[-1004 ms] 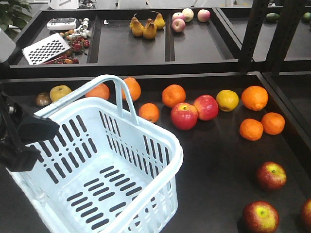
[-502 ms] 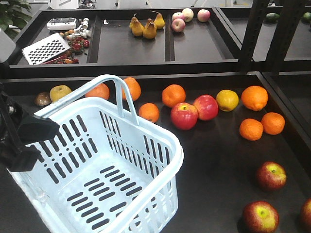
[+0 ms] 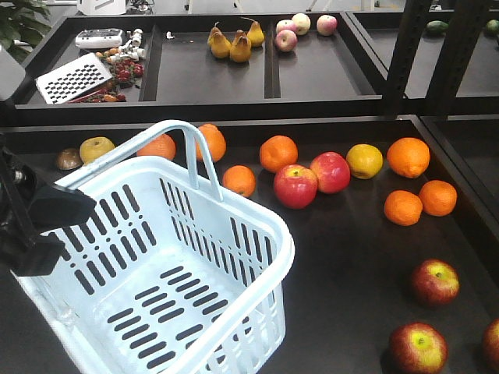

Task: Pick three apples into basket with both arms
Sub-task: 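Hold the basket in the left gripper while the base settles at the table, then swing the left arm forward and lower the basket onto the table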

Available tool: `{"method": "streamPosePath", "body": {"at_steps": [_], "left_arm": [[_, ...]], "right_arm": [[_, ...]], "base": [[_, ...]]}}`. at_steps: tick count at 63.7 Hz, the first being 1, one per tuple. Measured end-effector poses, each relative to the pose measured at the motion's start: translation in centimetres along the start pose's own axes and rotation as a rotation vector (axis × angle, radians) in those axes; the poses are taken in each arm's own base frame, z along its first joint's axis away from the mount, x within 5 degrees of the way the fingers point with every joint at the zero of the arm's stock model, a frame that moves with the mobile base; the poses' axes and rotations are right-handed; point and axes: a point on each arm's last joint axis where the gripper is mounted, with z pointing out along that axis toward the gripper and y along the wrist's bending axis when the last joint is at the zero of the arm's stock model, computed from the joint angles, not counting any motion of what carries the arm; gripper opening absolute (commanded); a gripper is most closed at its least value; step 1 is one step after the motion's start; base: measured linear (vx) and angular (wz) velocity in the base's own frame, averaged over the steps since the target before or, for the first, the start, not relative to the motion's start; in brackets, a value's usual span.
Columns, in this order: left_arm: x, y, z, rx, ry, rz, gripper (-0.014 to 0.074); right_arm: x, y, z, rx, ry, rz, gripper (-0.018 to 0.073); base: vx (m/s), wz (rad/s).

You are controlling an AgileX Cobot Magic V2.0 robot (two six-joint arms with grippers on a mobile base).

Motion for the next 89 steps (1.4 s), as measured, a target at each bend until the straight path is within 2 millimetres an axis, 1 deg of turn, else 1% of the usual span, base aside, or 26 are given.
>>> {"method": "streamPosePath", "body": {"at_steps": [47,54,67,74,79,89], "left_arm": [[0.1,-0.1,0.0,0.016,0.014,-0.001,-0.0007],[0.1,-0.4,0.0,0.041,0.009,0.035,-0.0007],[-0.3,-1.0,0.0,0.105,-0.041,0.174,-0.0007],[-0.7,-1.1,0.9,0.143,-0.048,0.240,-0.0007],[-1.1,-1.1,2.1,0.171,-0.030,0.281,-0.0007],[-1.8,-0.7,5.1,0.201,-0.002,0.372,-0.0007]], "right_arm": [[0.0,0.0,0.0,0.000,0.000,0.000,-0.0008],[0.0,0.0,0.0,0.000,0.000,0.000,-0.0008],[0.0,0.0,0.0,0.000,0.000,0.000,-0.0008],[0.0,0.0,0.0,0.000,0.000,0.000,-0.0008],[0.0,0.0,0.0,0.000,0.000,0.000,-0.0008],[0.0,0.0,0.0,0.000,0.000,0.000,-0.0008]], "base": [[0.00,0.00],[0.00,0.00],[0.00,0.00],[0.00,0.00],[0.00,0.00],[0.00,0.00]]}}
